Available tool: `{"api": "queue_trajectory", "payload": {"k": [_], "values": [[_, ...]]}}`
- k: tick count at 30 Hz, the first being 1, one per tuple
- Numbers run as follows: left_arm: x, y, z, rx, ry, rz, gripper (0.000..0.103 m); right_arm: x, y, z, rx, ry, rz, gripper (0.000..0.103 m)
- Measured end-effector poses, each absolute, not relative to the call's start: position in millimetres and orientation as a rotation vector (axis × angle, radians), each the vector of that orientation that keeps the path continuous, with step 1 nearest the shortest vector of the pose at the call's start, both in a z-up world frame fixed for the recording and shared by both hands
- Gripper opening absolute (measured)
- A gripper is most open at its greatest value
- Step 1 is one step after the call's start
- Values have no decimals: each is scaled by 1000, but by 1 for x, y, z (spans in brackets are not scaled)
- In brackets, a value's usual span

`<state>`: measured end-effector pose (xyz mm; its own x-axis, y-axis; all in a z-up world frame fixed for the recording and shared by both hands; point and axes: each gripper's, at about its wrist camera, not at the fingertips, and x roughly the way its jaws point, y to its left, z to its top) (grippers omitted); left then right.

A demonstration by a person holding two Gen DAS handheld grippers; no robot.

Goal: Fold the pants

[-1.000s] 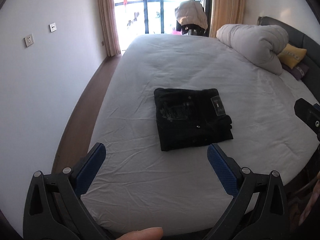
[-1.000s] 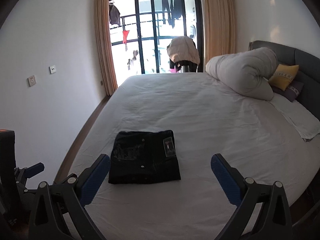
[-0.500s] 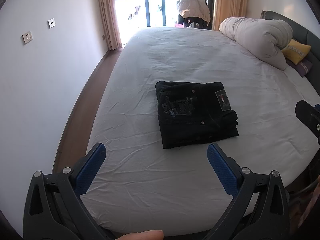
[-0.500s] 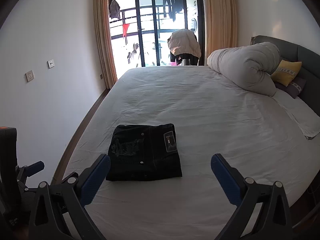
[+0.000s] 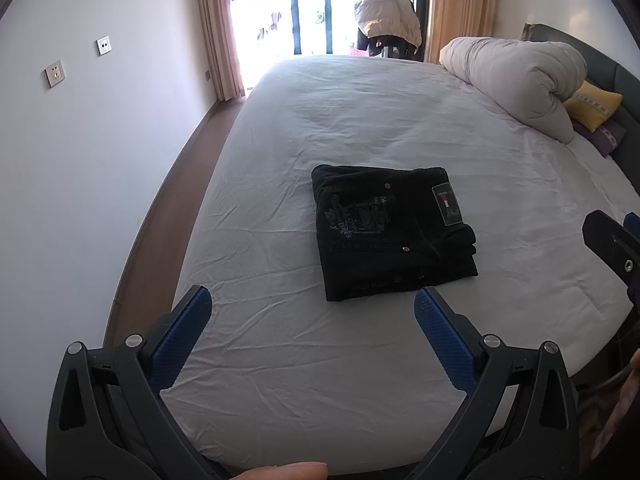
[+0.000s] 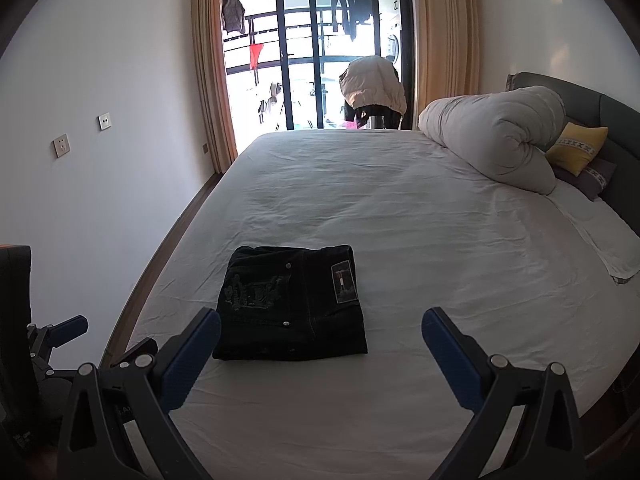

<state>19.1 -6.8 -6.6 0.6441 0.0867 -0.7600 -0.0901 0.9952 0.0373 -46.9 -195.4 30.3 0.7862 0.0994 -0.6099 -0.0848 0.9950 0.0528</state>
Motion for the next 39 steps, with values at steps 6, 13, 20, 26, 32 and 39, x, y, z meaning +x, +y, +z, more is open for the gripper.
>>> {"api": "queue_trajectory", "payload": {"k": [6,13,20,26,32,39], "values": [[20,-7,-7,-4,862,102,103,-46,-196,30,18,665,105,103],[20,-8,-8,-6,863,102,103,-46,-198,28,16,674,109,103],[19,-9,-9,-8,863,104,103,-46,-197,28,15,675,108,103],[18,-9,-9,-9,863,103,103,-46,-197,28,15,674,107,103],[19,-9,-9,-9,863,101,103,-46,-197,28,15,675,108,103],[18,-8,-9,-12,866,102,103,-47,-197,27,15,677,108,103]]}}
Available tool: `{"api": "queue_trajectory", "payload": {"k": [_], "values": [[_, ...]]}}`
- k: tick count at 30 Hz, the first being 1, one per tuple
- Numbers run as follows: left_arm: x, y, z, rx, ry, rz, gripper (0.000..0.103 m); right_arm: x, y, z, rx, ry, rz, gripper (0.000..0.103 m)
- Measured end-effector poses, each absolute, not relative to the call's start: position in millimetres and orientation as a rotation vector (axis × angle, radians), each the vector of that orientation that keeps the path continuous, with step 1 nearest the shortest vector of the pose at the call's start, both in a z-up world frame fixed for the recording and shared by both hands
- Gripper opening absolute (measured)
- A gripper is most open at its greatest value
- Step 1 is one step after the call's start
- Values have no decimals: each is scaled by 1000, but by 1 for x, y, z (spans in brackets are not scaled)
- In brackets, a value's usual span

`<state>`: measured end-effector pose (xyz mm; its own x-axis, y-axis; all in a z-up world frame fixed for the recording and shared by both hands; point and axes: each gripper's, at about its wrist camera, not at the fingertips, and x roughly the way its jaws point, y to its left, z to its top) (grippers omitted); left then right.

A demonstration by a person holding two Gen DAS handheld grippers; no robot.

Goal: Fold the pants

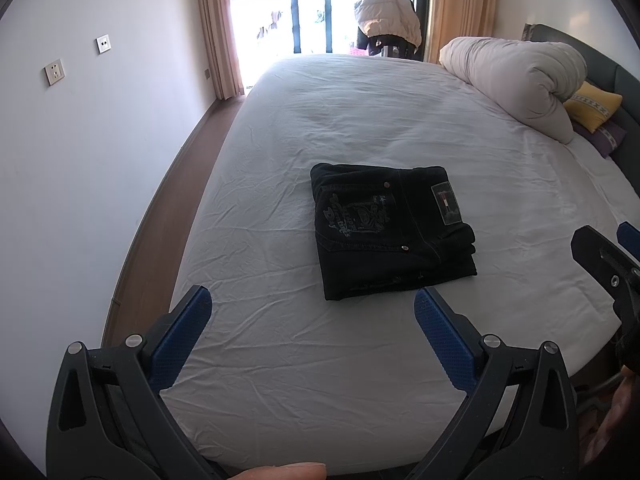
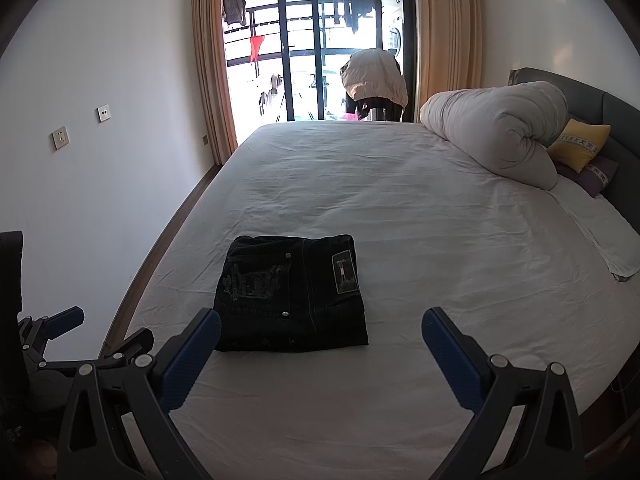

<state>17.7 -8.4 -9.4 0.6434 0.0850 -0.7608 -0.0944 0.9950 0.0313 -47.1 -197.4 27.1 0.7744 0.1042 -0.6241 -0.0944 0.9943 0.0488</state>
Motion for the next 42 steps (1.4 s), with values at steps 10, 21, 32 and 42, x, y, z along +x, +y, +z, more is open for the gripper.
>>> {"api": "queue_trajectory", "payload": {"k": [10,21,32,42], "values": [[18,-8,-10,-11,867,101,103,-48,-197,27,14,678,107,103],[16,-10,-11,-11,871,102,103,-49,-198,27,14,681,109,103],[15,-9,-14,-13,878,101,103,-52,-199,28,11,684,111,103],[15,-9,-18,-6,891,103,103,-57,-201,27,14,690,112,103]]}}
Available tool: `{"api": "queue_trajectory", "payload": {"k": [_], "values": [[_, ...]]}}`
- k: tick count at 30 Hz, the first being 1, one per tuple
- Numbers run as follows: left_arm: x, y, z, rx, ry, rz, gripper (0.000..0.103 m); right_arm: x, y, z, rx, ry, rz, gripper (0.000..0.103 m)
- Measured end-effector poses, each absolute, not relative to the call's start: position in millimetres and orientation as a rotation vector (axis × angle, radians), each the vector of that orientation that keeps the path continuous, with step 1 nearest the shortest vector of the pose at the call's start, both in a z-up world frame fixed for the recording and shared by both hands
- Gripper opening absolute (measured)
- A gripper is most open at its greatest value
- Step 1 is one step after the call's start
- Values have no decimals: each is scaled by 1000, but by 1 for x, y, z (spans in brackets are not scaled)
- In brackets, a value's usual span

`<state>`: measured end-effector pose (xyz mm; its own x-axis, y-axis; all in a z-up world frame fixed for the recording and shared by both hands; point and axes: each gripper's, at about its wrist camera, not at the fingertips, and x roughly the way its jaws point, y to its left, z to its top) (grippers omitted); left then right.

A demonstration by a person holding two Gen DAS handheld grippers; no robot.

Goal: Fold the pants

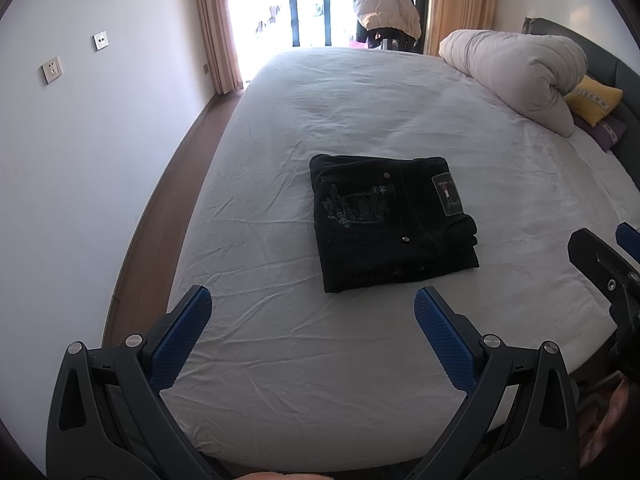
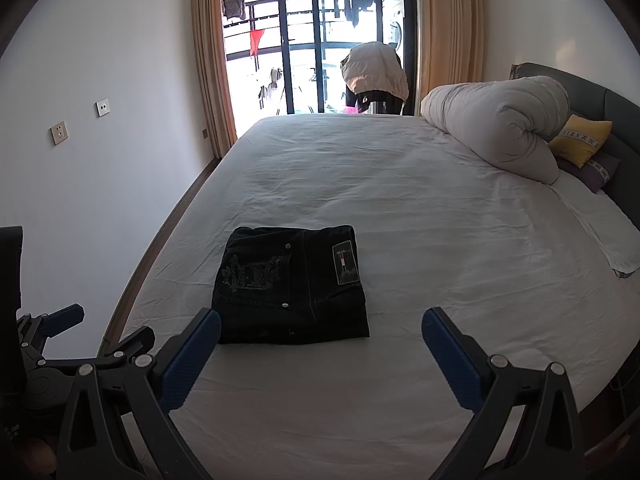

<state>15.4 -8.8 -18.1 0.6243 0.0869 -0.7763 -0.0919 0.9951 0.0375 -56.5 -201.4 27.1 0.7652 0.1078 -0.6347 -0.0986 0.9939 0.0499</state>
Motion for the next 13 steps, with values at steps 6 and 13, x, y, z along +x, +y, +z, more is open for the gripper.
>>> {"api": "queue_trajectory", "payload": {"k": [6,13], "values": [[16,-8,-19,5,876,104,103,-65,-203,24,16,697,113,103],[18,-7,-22,-5,892,102,103,-72,-212,26,24,715,115,103]]}}
